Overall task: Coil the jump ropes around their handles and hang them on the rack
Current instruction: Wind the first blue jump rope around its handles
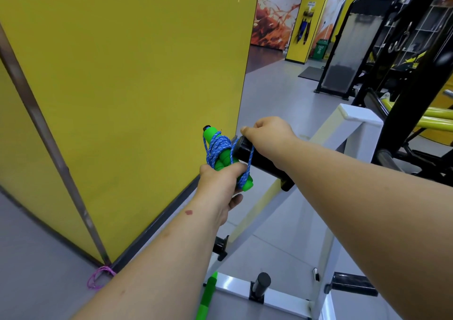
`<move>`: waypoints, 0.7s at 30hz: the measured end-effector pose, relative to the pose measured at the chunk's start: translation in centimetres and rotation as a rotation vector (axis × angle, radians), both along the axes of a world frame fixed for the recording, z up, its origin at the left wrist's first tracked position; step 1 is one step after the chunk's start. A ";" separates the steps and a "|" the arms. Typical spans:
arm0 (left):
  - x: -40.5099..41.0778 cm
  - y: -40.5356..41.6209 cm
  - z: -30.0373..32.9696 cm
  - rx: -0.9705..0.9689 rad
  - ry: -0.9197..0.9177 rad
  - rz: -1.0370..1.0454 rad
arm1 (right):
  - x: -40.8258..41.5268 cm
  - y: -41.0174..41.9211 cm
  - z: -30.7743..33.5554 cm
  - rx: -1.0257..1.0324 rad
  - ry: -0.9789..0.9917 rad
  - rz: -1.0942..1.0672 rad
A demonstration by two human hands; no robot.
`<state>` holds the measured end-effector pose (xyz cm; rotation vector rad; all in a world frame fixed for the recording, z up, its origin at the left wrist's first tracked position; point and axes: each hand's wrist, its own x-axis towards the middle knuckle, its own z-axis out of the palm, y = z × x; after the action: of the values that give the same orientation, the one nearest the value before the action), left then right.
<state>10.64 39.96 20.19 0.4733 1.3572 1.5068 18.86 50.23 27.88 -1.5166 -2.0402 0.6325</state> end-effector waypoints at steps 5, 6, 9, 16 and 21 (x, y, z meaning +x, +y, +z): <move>-0.3 -0.2 0.0 0.047 -0.083 -0.009 | -0.1 0.1 -0.1 -0.013 -0.014 -0.042; -0.3 -0.2 0.0 0.054 -0.084 -0.008 | -0.2 0.1 -0.1 -0.016 -0.024 -0.057; -0.2 -0.2 -0.3 0.063 -0.060 0.002 | -0.3 0.0 0.0 -0.030 -0.026 -0.094; -0.1 0.7 -0.2 -0.011 -0.025 -0.057 | -0.2 -0.1 0.2 -0.047 -0.010 -0.148; 0.2 0.6 -0.6 -0.040 -0.035 -0.091 | -0.1 -0.2 0.2 -0.052 -0.009 -0.144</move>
<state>10.88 40.54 19.59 0.4750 1.3186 1.4054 18.80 49.98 28.12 -1.6813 -1.9144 0.6266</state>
